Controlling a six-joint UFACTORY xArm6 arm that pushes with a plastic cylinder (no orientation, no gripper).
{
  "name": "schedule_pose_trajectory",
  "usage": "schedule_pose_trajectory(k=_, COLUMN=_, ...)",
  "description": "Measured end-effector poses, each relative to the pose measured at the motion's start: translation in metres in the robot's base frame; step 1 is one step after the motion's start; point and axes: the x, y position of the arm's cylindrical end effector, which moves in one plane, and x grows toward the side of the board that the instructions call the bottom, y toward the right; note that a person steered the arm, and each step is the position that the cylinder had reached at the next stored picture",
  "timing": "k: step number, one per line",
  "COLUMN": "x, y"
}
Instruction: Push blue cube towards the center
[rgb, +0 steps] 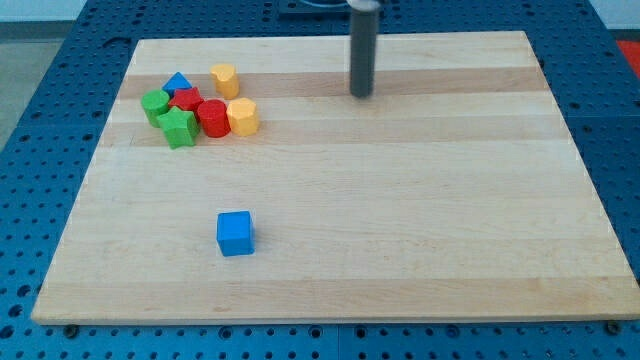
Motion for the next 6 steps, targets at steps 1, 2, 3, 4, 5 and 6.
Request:
schedule_pose_trajectory(k=1, x=0.084, y=-0.006)
schedule_pose_trajectory(k=2, x=0.156, y=-0.024)
schedule_pose_trajectory(k=3, x=0.208, y=-0.081)
schedule_pose_trajectory(k=4, x=0.228, y=-0.156)
schedule_pose_trajectory(k=5, x=0.222, y=-0.204)
schedule_pose_trajectory(k=6, x=0.174, y=-0.193)
